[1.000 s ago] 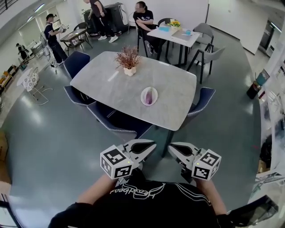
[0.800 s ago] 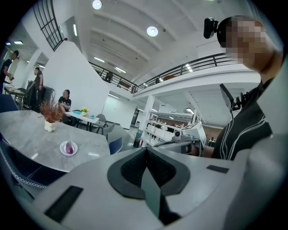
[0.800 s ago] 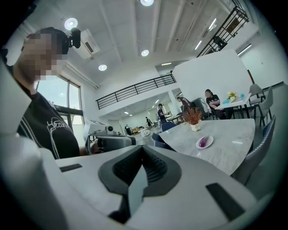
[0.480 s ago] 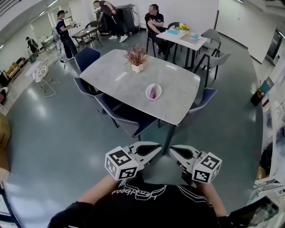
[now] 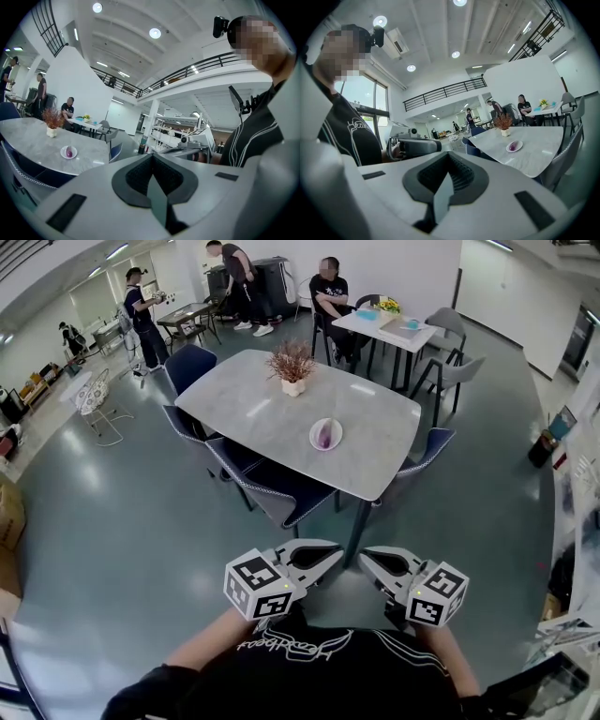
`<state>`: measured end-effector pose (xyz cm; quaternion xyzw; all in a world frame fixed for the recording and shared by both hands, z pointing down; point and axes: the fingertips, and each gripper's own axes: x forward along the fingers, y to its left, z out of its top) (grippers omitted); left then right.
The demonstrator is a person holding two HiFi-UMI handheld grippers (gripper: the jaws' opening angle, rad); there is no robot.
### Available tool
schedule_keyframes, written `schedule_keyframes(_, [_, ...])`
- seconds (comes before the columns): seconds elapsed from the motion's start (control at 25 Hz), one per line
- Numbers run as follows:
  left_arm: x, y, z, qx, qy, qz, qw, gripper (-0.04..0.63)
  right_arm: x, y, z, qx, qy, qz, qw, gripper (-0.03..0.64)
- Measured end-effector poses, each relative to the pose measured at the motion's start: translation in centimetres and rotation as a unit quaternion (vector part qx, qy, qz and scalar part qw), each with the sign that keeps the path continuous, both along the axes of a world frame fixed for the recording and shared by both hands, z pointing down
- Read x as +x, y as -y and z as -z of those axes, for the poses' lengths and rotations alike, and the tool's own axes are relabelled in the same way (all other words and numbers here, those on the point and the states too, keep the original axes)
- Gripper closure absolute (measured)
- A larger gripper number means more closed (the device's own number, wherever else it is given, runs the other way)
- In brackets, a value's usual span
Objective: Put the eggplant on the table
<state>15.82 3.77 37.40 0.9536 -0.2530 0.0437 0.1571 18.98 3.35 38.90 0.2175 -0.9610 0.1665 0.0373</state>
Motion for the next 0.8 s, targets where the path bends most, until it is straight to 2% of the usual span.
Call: schedule_keyframes(0.8, [0.9, -1.7, 0.2, 0.009, -0.007, 0.005, 0.9999, 0.586, 1.2, -1.4, 0.4, 0.011, 0.006, -0.007, 1.000, 0.611])
